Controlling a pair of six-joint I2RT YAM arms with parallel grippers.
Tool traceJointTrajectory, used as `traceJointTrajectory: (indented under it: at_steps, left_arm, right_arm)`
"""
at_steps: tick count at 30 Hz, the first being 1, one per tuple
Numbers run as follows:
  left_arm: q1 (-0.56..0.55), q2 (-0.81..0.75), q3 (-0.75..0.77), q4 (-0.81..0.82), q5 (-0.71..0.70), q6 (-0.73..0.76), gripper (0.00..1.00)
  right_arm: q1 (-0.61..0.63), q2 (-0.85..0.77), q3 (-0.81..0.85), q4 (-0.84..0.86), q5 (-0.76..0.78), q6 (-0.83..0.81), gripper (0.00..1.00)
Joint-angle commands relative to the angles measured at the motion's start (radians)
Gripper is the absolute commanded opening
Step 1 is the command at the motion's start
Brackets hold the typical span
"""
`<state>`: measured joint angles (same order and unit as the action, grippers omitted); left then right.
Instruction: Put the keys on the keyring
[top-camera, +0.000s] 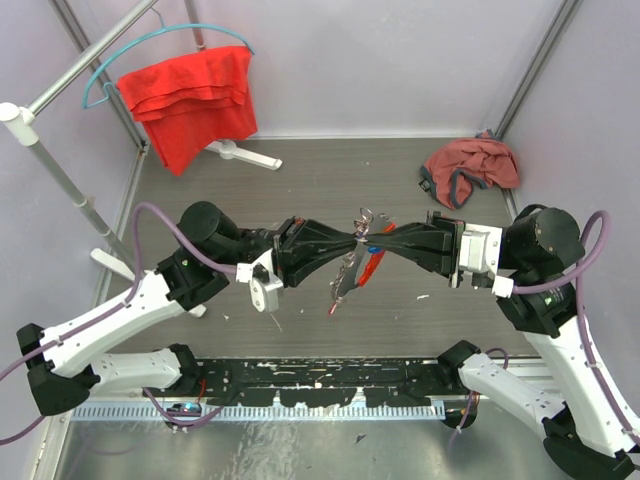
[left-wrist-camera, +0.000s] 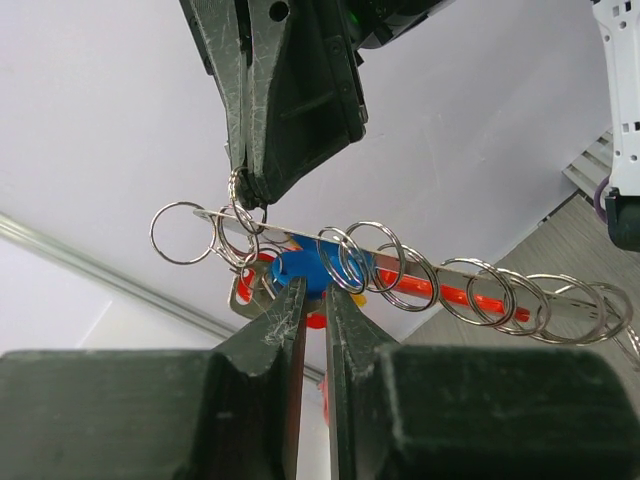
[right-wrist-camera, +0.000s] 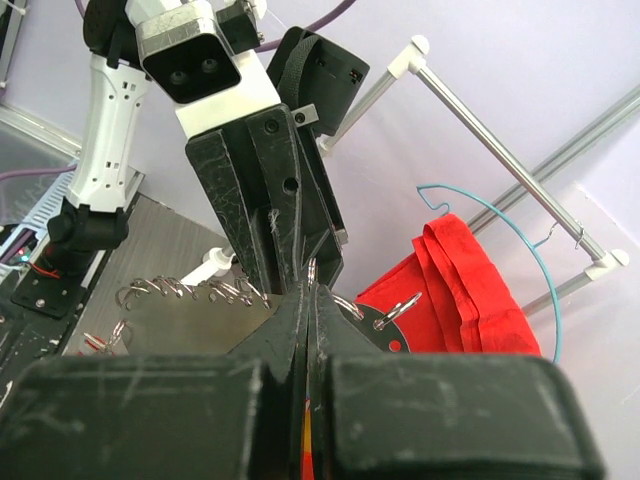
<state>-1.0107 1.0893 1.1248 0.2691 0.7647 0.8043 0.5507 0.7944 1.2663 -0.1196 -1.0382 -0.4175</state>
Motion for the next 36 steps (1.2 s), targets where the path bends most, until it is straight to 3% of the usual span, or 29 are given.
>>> traceJointTrajectory:
  at_steps: [1, 9, 17, 27, 36]
  left_arm:
    - [-0.001, 0.006, 0.029, 0.059, 0.000, -0.013, 0.19]
    - [-0.001, -0.039, 0.014, 0.059, -0.070, 0.010, 0.23]
    - [-0.001, -0.107, -0.014, 0.068, -0.019, -0.006, 0.23]
    - [-0.002, -0.092, -0.014, 0.261, 0.092, -0.197, 0.25]
    - [-0.010, -0.042, -0.001, 0.351, 0.109, -0.270, 0.28]
  right_arm:
    - [0.005, -0.001, -0.009, 0.122, -0.008, 0.037, 0.01]
    - [0.006, -0.031, -0.037, 0.152, -0.012, 0.021, 0.01]
    - [0.006, -0.040, -0.038, 0.241, -0.055, 0.070, 0.01]
    - [0.012, -0.029, -0.057, 0.373, -0.083, 0.161, 0.01]
    - [0.038, 0.000, -0.091, 0.499, -0.074, 0.199, 0.01]
